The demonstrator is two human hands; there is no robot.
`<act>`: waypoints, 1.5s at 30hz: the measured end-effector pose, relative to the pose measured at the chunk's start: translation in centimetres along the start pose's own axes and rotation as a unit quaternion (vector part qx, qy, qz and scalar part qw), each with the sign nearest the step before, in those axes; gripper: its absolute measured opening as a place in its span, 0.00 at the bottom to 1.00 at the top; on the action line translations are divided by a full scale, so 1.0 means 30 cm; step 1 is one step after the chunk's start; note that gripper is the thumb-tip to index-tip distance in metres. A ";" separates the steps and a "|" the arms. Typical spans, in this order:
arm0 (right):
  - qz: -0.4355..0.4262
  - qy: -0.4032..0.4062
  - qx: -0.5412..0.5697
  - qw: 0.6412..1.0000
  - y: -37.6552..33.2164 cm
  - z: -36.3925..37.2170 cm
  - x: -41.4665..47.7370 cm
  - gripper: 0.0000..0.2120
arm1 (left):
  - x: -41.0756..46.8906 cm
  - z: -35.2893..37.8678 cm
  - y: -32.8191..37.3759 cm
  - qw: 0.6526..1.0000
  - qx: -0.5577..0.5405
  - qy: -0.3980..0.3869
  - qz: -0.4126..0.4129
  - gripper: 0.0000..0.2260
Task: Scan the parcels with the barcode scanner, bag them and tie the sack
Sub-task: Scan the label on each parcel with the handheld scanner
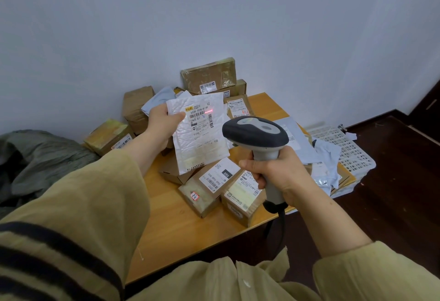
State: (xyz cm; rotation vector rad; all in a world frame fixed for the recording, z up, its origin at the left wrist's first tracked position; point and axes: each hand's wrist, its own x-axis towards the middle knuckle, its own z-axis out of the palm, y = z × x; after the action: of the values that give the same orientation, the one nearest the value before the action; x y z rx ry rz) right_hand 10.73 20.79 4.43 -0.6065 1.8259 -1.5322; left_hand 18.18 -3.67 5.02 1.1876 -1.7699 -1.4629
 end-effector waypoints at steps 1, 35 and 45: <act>0.000 0.000 -0.001 1.000 0.000 0.000 0.000 0.09 | 0.000 0.000 0.001 1.000 0.002 0.000 0.001 0.14; 0.226 0.061 -0.056 0.971 0.343 -0.007 0.143 0.10 | 0.098 0.121 -0.570 0.856 0.516 -0.013 -0.023 0.40; 0.172 0.069 -0.096 0.978 0.241 0.059 0.178 0.07 | 0.196 0.156 -0.597 0.788 0.610 -0.084 0.027 0.47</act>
State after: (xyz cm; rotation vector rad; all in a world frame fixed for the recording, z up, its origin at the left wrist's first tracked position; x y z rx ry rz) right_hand 8.98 17.24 -3.82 -0.2546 2.0744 -1.2000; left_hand 16.61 -6.93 -14.05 1.5108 -2.9599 -0.1904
